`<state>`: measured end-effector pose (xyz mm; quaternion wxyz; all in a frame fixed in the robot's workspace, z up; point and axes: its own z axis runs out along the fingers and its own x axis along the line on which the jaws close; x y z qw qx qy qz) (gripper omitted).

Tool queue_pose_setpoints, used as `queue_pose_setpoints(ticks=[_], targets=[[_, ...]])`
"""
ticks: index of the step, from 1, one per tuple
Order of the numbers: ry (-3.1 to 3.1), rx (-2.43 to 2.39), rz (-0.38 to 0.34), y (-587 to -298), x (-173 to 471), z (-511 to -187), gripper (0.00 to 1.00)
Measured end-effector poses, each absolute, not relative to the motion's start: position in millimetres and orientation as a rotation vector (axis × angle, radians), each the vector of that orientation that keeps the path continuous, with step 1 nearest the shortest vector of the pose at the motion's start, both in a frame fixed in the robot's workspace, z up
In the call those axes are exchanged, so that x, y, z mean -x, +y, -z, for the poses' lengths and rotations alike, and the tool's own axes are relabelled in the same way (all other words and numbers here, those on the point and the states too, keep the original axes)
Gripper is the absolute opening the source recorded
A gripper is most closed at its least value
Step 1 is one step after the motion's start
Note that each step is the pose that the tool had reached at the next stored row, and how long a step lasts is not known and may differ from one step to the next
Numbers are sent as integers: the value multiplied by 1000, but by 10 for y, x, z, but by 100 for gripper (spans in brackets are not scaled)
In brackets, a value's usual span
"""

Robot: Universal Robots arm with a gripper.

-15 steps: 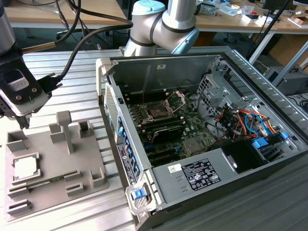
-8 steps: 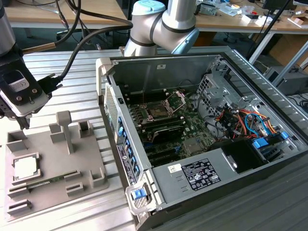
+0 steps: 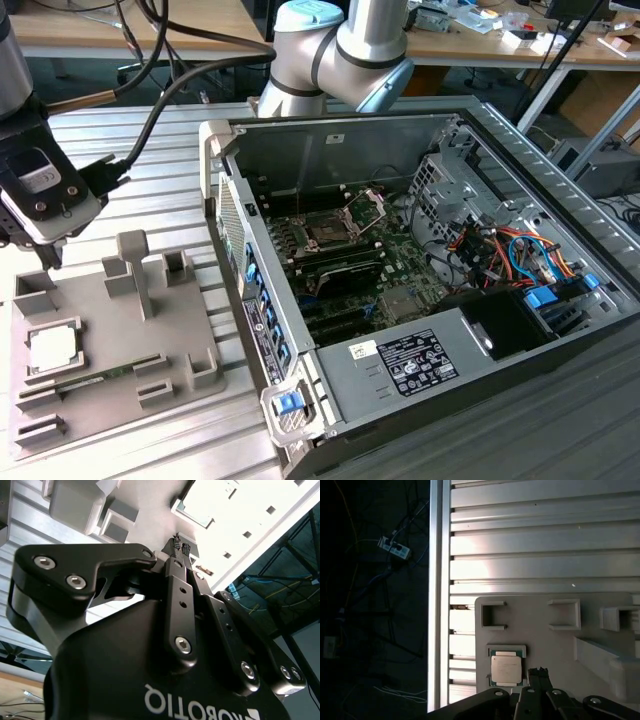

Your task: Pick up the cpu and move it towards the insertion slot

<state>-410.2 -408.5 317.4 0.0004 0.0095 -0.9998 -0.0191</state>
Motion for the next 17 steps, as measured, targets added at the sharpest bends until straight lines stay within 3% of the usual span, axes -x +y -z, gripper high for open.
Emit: queue_pose_setpoints(ticks=[17], targets=[[-3140, -30, 60, -4086, 4104, -3143, 11]])
